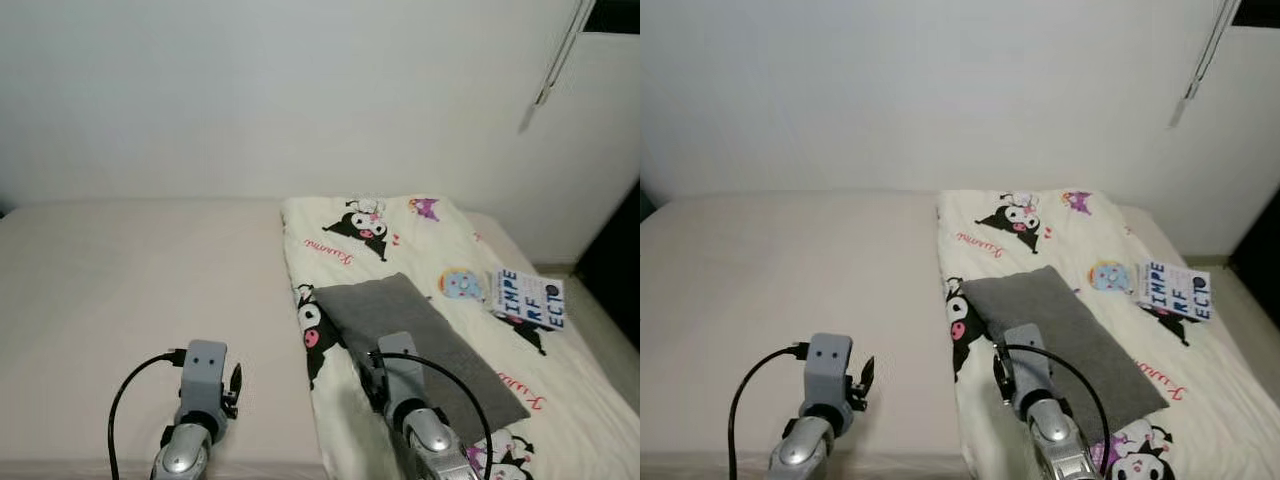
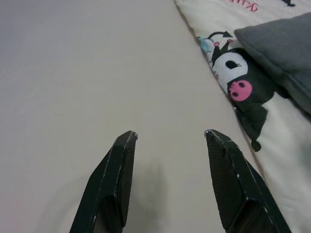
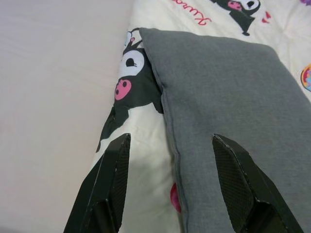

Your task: Clean up the room

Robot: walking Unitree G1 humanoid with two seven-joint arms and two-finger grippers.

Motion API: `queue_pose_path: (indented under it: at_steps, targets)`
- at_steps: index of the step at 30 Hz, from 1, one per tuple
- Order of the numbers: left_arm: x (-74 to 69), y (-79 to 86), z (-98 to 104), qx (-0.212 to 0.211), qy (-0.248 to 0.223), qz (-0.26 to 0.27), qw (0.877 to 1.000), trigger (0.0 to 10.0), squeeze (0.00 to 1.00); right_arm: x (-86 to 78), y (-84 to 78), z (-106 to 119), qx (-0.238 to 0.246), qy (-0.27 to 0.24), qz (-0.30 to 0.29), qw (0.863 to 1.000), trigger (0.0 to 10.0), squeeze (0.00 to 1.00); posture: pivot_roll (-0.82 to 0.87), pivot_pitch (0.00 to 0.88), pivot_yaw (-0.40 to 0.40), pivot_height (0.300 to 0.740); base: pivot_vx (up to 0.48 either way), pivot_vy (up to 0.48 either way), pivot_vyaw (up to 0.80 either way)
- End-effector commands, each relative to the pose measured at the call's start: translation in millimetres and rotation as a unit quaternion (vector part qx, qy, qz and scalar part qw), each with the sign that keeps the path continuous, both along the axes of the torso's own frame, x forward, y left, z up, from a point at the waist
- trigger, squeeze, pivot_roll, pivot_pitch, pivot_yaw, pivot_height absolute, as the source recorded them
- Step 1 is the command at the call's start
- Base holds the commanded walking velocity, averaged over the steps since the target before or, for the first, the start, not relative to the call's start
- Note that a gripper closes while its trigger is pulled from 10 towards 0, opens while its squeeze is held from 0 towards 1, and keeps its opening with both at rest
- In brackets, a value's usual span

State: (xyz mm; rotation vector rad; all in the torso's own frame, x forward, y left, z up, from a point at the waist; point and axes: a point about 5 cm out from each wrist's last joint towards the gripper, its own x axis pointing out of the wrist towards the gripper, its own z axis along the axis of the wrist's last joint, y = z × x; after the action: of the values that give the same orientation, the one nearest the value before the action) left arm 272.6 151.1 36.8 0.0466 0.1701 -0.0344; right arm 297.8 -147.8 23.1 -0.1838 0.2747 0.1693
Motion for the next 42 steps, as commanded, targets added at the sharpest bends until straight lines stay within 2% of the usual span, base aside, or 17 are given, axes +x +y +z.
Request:
queue_pose_path:
  at_steps: [1,8,12,19,24,29,34,42]
  targets:
    - [-4.2,2.1,-5.2,0.009,0.010,-0.004,1.000,10.0,0.00,-5.6,-2.5,-6.9,0.002,0.016,-0.008,1.000,10.0,0.00,0.02,0.116,-0.001,0.740,0.000,0.000,0.00]
    - [-5.5,1.2,-6.7,0.016,0.017,-0.006,1.000,10.0,0.00,-6.4,-2.5,-7.5,0.001,0.017,-0.009,1.000,10.0,0.00,0.02,0.118,0.000,0.740,0.000,-0.480,0.00]
    - [-5.2,2.1,-7.8,0.001,0.025,0.003,1.000,10.0,0.00,-7.1,-2.5,-8.1,0.002,0.018,-0.011,1.000,10.0,0.00,0.02,0.118,0.000,0.740,0.000,0.000,0.00]
    - [-5.4,2.2,-9.4,0.004,0.035,0.002,0.999,10.0,0.00,-8.2,-1.9,-10.0,0.016,0.027,-0.011,0.999,10.0,0.00,0.02,0.114,0.003,0.740,0.000,0.000,0.00]
    - [-6.3,5.7,-15.2,0.022,0.051,0.008,0.998,10.0,0.00,-6.8,-0.9,-8.2,0.030,0.027,-0.015,0.999,10.0,0.00,0.01,0.107,0.006,0.740,0.000,0.000,0.00]
    - [-8.0,12.2,-20.4,0.035,0.063,0.021,0.997,10.0,0.00,-7.2,-3.3,-8.1,0.014,0.023,-0.020,0.999,10.0,0.00,0.01,0.106,0.007,0.740,0.000,0.000,0.00]
    - [-8.9,13.5,-20.0,0.025,0.060,0.029,0.997,10.0,0.00,-7.5,-6.9,-8.1,0.008,0.022,-0.024,0.999,10.0,0.00,0.00,0.101,0.003,0.740,0.000,0.000,0.00]
    - [-11.8,12.7,-19.2,0.006,0.057,0.036,0.998,10.0,0.00,-5.4,-10.3,-5.3,0.005,0.017,-0.021,1.000,10.0,0.00,0.01,0.097,-0.013,0.711,0.000,0.000,0.00]
